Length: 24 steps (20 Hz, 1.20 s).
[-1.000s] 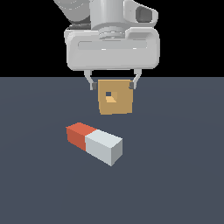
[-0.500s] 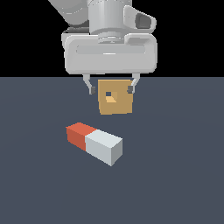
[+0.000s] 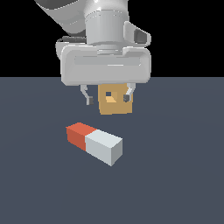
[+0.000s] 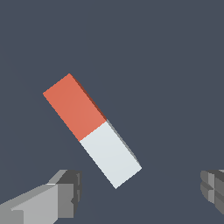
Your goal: Insert the peg into the horizontal hole in a box.
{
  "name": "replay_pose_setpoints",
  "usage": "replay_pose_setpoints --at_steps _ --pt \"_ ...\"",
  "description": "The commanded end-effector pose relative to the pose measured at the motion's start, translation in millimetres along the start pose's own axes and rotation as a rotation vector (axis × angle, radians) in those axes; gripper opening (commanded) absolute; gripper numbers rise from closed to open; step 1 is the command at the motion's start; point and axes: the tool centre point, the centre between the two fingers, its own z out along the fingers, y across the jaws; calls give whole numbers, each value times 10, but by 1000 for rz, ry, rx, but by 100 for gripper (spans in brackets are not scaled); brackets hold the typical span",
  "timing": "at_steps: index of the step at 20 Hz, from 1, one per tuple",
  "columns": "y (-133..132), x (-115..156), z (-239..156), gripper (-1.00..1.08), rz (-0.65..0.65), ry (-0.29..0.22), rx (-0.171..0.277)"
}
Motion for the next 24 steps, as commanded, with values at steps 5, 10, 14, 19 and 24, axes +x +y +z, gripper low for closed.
replay_pose_setpoints --at_steps 5,10,14,19,24 --pt "-60 -41 176 100 -169 4 2" --pt "-100 -81 313 100 -301 7 4" --pt "-127 -117 424 100 -407 9 6" --pt "-152 -158 540 100 -518 12 8" --pt "-165 -190 623 100 -596 13 9"
